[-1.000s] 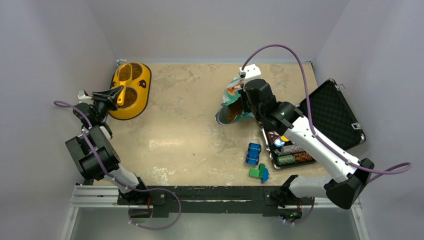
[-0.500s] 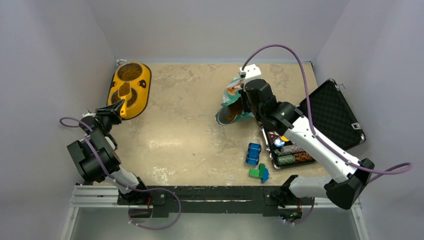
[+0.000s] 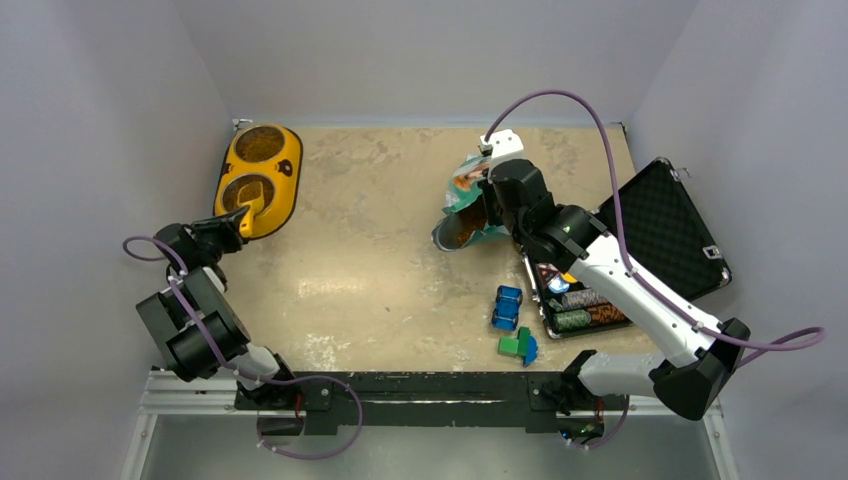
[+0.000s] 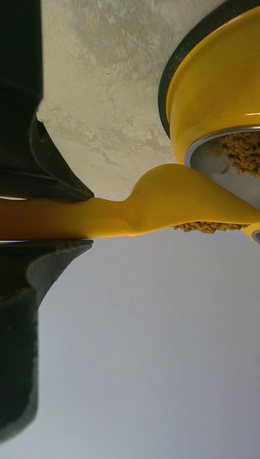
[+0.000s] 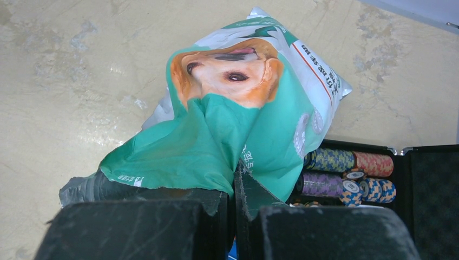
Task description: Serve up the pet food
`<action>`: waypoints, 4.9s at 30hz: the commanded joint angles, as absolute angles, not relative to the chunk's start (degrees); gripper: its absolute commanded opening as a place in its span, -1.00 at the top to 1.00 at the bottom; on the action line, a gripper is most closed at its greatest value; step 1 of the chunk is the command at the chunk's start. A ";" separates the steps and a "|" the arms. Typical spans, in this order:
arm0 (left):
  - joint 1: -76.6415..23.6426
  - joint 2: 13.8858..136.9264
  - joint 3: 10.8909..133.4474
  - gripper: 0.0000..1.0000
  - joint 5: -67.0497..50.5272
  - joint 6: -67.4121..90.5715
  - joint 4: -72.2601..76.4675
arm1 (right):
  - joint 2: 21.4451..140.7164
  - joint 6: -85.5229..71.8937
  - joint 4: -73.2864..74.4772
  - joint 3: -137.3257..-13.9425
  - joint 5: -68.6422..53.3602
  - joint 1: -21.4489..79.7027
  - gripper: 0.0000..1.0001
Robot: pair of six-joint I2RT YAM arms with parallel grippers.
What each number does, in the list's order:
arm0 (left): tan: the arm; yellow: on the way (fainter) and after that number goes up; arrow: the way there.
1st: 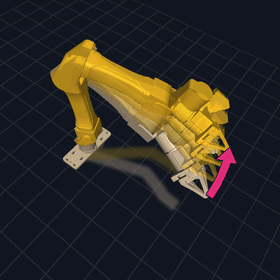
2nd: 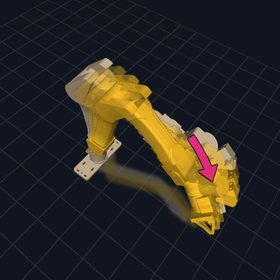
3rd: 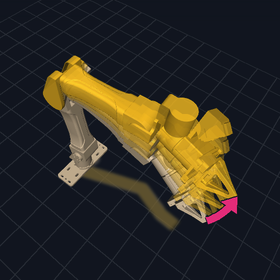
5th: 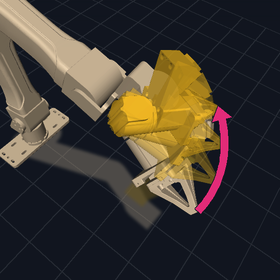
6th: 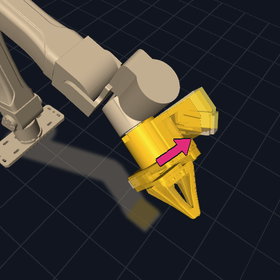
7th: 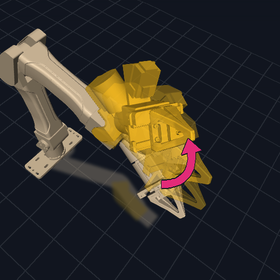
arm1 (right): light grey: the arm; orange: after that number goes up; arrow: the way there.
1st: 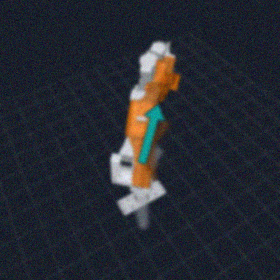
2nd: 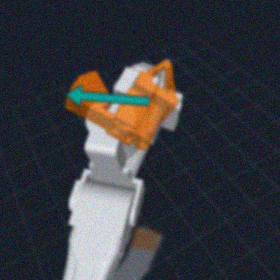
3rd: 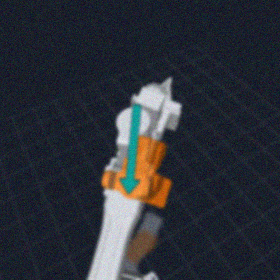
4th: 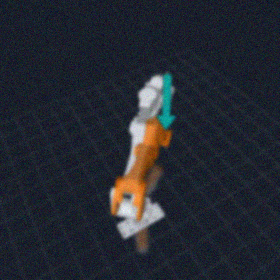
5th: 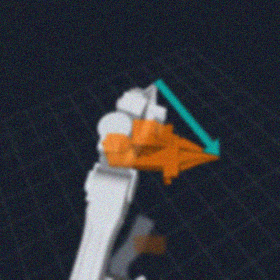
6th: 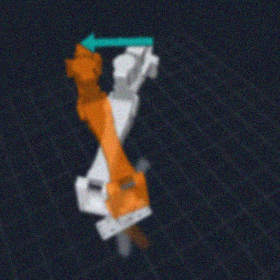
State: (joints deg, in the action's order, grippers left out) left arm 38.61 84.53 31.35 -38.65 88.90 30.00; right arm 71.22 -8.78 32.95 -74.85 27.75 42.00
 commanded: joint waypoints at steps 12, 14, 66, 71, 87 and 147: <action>38.94 84.60 50.80 1.00 -36.06 83.24 -4.37 | 67.07 -8.02 26.19 -76.68 30.27 42.01 1.00; 38.94 84.66 53.27 1.00 -35.39 82.68 -8.43 | 66.99 -7.96 26.10 -76.79 30.37 42.00 1.00; 25.92 85.46 87.57 1.00 -22.52 63.78 -49.55 | 67.85 -8.11 26.28 -77.11 29.88 42.60 1.00; 15.26 82.55 83.73 1.00 -23.13 33.67 -44.55 | 68.29 -8.26 26.45 -77.61 29.82 42.63 1.00; 8.60 72.49 56.07 1.00 -9.07 8.47 -26.23 | 68.68 -8.64 27.36 -77.93 29.18 44.15 1.00; -40.52 82.14 74.97 -0.33 -15.15 13.71 -23.48 | 68.99 -6.05 27.33 -79.22 24.35 48.56 1.00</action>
State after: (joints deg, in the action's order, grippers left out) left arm -39.77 78.22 69.12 -17.91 16.80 -24.40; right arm 71.61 -6.35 34.11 -74.54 27.03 46.78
